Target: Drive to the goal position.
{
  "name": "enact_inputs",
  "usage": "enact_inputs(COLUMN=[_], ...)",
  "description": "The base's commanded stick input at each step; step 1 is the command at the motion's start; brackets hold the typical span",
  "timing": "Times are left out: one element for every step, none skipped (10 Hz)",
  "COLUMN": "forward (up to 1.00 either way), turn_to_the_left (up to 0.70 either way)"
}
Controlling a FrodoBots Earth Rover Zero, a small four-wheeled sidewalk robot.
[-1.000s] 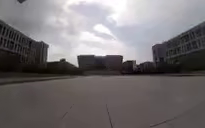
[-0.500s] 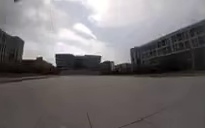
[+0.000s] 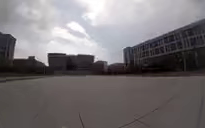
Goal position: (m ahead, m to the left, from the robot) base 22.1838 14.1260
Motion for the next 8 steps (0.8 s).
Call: enact_inputs(forward=[0.70,0.70,0.70,0.70,0.70,0.70,0.70,0.70], turn_to_the_left=[0.00,0.00,0.00,0.00,0.00,0.00,0.00,0.00])
